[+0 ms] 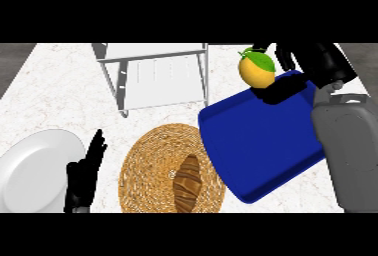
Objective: Pick the lemon from the tray and place it in the tiered basket
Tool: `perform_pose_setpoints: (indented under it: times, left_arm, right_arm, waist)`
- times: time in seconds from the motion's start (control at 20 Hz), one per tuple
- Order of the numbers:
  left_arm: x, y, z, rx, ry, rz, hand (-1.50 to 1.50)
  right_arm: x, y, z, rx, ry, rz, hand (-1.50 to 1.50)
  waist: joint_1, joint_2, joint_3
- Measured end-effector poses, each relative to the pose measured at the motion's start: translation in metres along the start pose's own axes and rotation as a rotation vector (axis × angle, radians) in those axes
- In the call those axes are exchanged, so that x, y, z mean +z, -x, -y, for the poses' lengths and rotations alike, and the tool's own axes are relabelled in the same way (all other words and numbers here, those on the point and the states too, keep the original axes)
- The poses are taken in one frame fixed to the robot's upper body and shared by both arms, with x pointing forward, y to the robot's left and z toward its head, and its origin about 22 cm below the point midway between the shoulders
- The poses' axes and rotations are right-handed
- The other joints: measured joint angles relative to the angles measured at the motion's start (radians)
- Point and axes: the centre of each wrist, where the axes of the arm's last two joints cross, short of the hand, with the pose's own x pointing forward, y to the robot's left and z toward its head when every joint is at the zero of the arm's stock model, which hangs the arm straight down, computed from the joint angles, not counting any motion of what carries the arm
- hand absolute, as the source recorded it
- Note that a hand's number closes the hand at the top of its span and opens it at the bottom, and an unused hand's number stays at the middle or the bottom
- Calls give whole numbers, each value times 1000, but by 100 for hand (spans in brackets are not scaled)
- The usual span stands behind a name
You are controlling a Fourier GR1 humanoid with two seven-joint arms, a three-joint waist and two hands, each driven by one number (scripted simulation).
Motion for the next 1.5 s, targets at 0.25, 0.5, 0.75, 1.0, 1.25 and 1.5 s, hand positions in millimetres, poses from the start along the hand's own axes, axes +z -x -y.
perform_pose_setpoints:
  times: [0.25, 0.5, 0.75, 1.0, 1.25, 1.5]
  left_arm:
    - [-2, 2, -3, 1, 9, 11, 0]
    - [-1, -1, 2, 2, 15, 19, 0]
    - [-3, -1, 2, -1, 24, 20, 0]
    - [-6, -1, 3, 0, 35, 31, 0]
    - [-3, -3, 6, -6, 38, 32, 0]
    - [-7, -6, 9, -8, 35, 32, 0]
  right_arm:
    - [6, -38, 45, 15, 66, 63, 150]
    - [-7, -71, 62, 13, 98, 59, 150]
    - [-34, -100, 64, -4, 117, 32, 150]
    - [-63, -111, 56, -11, 110, 7, 150]
    - [-90, -113, 39, -4, 73, 16, 150]
    - [-108, -118, 2, 28, 26, 41, 150]
  waist:
    - [6, 3, 1]
    - [15, 6, 1]
    - [22, 9, 0]
    - [29, 12, 1]
    - [36, 15, 0]
    - [39, 17, 0]
